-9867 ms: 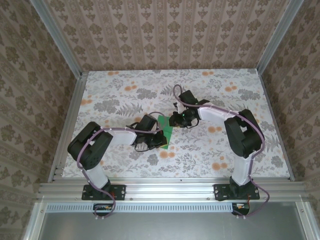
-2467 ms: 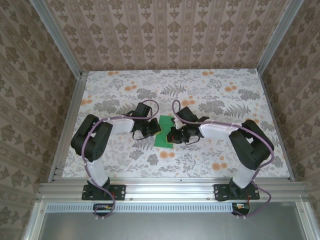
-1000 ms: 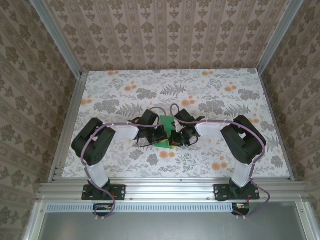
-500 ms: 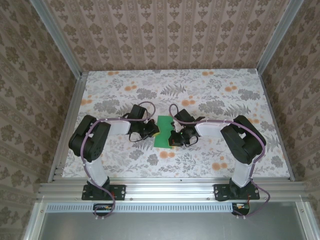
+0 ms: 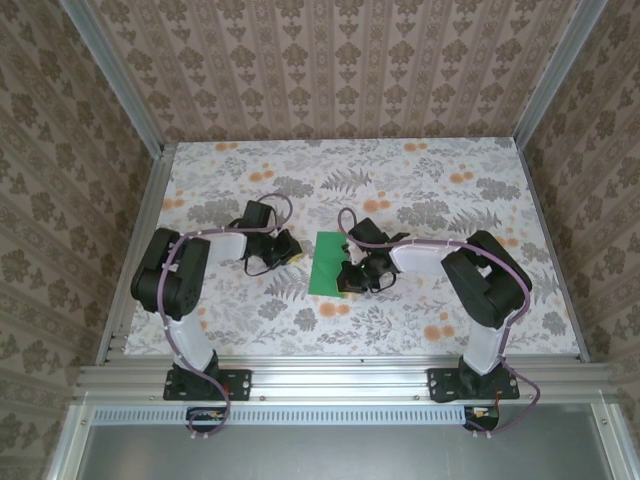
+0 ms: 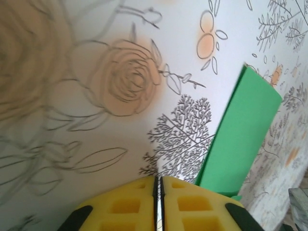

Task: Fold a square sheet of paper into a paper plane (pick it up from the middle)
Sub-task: Fold the triangle a second time at the center of the table, then pick up the paper from the center of the table.

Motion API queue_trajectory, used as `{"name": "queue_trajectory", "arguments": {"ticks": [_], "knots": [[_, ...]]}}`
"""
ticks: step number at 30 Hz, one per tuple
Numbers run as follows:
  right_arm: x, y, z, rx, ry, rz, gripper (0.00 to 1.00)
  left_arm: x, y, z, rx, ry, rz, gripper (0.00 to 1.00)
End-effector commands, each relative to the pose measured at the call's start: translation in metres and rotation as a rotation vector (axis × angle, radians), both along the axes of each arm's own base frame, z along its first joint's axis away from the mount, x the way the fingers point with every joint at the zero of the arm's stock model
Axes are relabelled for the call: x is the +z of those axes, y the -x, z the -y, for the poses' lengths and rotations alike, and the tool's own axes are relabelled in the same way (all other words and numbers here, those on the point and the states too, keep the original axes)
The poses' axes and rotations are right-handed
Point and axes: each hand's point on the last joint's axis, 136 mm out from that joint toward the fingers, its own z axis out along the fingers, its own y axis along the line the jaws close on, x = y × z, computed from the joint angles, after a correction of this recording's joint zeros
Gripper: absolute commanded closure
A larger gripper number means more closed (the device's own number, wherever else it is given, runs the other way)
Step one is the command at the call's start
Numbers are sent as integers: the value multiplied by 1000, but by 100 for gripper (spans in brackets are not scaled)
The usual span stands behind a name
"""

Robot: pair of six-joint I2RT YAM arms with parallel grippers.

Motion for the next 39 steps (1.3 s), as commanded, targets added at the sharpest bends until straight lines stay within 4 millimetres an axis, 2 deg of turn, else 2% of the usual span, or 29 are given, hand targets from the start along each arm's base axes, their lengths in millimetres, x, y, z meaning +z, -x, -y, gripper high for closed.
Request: {"name": "queue_trajectory", "arguments": {"ticks": [1, 4, 7, 9, 12, 16, 21, 25, 28, 32, 36, 39], "knots": [[22, -3, 5, -32, 32, 16, 82, 32, -4, -14, 1, -58, 74, 82], [65, -26, -4, -55, -23, 146, 64, 48, 6, -21, -8, -79, 99, 69], [86, -42, 5, -83, 3, 243, 51, 55, 18, -28, -16, -102, 108, 57], [86, -49, 14, -82, 48, 285, 45, 56, 26, -32, -20, -126, 110, 51], [75, -53, 21, -58, 84, 284, 40, 57, 36, -34, -27, -135, 112, 42], [63, -56, 19, -4, 80, 263, 36, 57, 47, -34, -38, -140, 111, 36], [45, -60, 15, 36, 58, 222, 35, 57, 53, -27, -67, -135, 115, 31], [37, -63, 10, 48, 13, 204, 37, 59, 54, -18, -99, -115, 131, 24], [34, -62, 3, 61, -37, 185, 44, 60, 52, -12, -106, -81, 140, 18], [30, -63, 0, 60, -74, 165, 57, 64, 56, 10, -154, -16, 159, 6], [24, -67, 2, 16, -115, 126, 80, 64, 57, 27, -181, 44, 167, 2], [24, -72, 3, -45, -216, 101, 86, 61, 59, 40, -200, 76, 162, 2]]}}
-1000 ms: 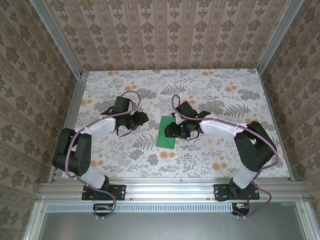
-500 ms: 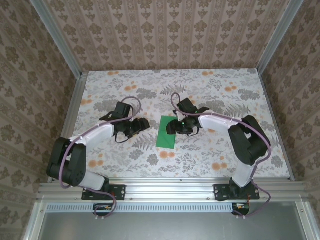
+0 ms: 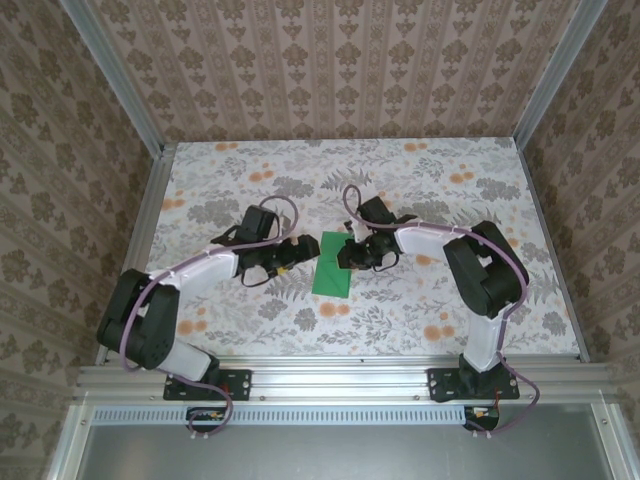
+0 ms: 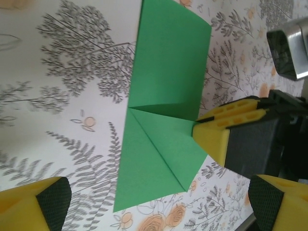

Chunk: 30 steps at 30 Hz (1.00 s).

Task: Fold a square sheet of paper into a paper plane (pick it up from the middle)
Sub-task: Pick up the paper from the center of the table.

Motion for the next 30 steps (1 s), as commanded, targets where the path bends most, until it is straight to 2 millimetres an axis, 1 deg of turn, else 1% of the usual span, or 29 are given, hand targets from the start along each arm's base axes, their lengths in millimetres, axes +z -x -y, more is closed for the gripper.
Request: {"name": "queue_trajectory", "arguments": {"ticks": [1, 5, 9, 12, 15, 18, 21, 26, 30], "knots": [[3, -6, -3, -51, -152, -44, 87, -2, 3, 18, -35, 72, -12, 2], [15, -9, -5, -87, -287, -65, 89, -5, 6, 35, -75, 116, -14, 4], [42, -16, -7, -118, -434, -61, 90, -6, 7, 46, -92, 177, -19, 7], [59, -19, -7, -131, -521, -61, 90, -4, 5, 49, -86, 213, -3, 8], [72, -21, -8, -141, -592, -65, 90, -2, 4, 50, -79, 232, 13, 10], [82, -22, -9, -151, -644, -64, 90, -2, 6, 53, -84, 261, -1, 12], [89, -22, -9, -153, -654, -57, 90, 0, 7, 55, -79, 293, -7, 14], [95, -21, -8, -157, -661, -58, 89, 14, 2, 59, -63, 345, 23, 19], [105, -22, -9, -160, -689, -54, 89, 25, -1, 62, -51, 390, 53, 20]]}}
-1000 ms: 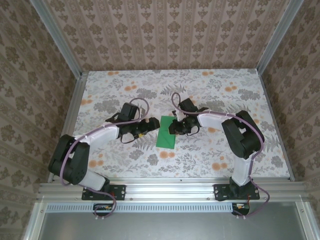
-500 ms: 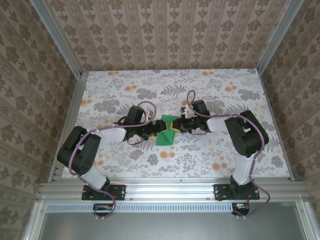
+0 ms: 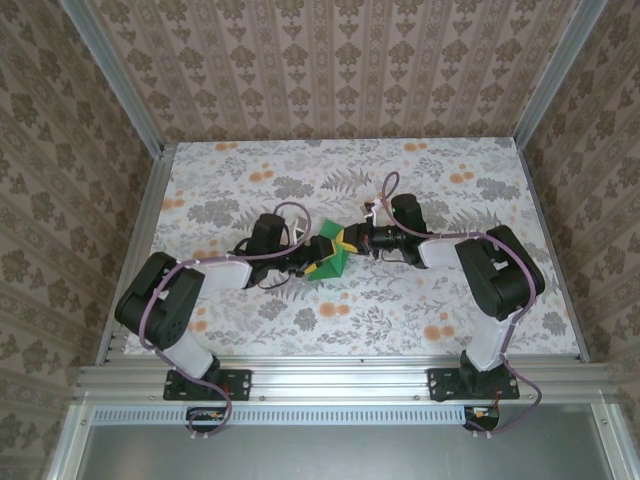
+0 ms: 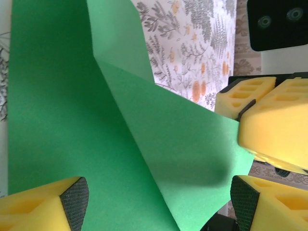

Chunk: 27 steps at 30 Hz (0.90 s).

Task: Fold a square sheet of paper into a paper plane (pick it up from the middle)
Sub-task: Pick up the paper from the center of the table, then turn over the paper at the center of the table.

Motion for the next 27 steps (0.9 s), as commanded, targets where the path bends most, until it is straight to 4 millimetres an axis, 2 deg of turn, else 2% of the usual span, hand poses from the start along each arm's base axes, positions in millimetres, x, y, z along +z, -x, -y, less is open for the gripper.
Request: {"name": "queue_trajectory", "arguments": {"ticks": [1, 6, 9, 12, 18, 20, 27], "knots": [[22, 3, -1, 12, -56, 24, 89, 19, -1, 8, -4, 78, 41, 20], [35, 3, -2, 12, -96, 25, 89, 33, -3, 12, -4, 117, 87, 21], [38, 3, -2, 12, -111, 25, 88, 43, -4, 15, -9, 141, 111, 31], [35, 4, -1, 8, -105, 23, 89, 49, -4, 11, 4, 135, 132, 38], [26, 2, 3, -8, -89, 10, 89, 54, 0, 6, 10, 134, 143, 47], [25, 2, 4, -11, -87, 9, 88, 53, -4, 3, 40, 124, 153, 50], [17, 2, 7, -18, -71, 2, 88, 53, -6, -1, 63, 118, 156, 55]]}}
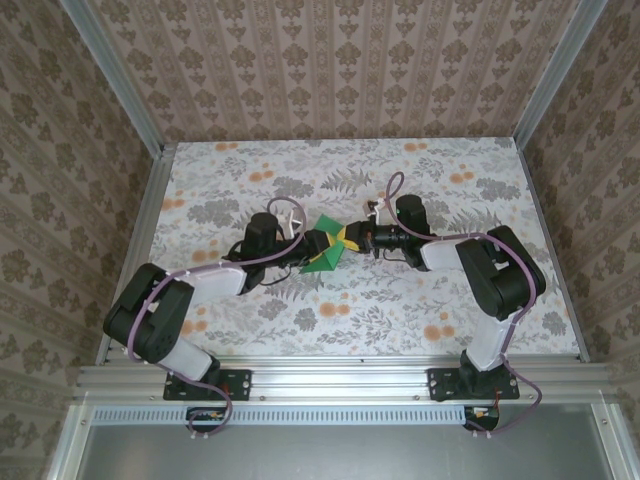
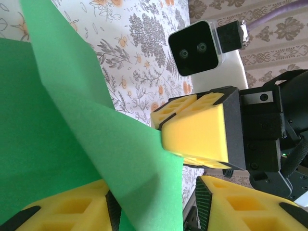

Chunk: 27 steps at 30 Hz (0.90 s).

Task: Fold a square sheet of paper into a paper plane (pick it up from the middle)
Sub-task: Turn over the paper at the center of the table.

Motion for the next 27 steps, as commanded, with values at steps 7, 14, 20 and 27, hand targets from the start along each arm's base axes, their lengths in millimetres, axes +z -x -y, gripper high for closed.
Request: {"name": "queue_trajectory", "arguments": {"ticks": [7, 14, 20, 27], "knots": [[6, 5, 3, 13, -6, 35, 88, 7, -2, -5, 29, 2, 32, 66], [1, 10, 4, 25, 8, 33, 87, 5, -3, -7, 36, -9, 29, 81], [-1, 12, 6, 30, 40, 34, 79, 4, -4, -7, 35, -27, 29, 92], [-11, 19, 36, -6, 381, 95, 33, -2, -1, -29, 35, -207, 40, 95]]}}
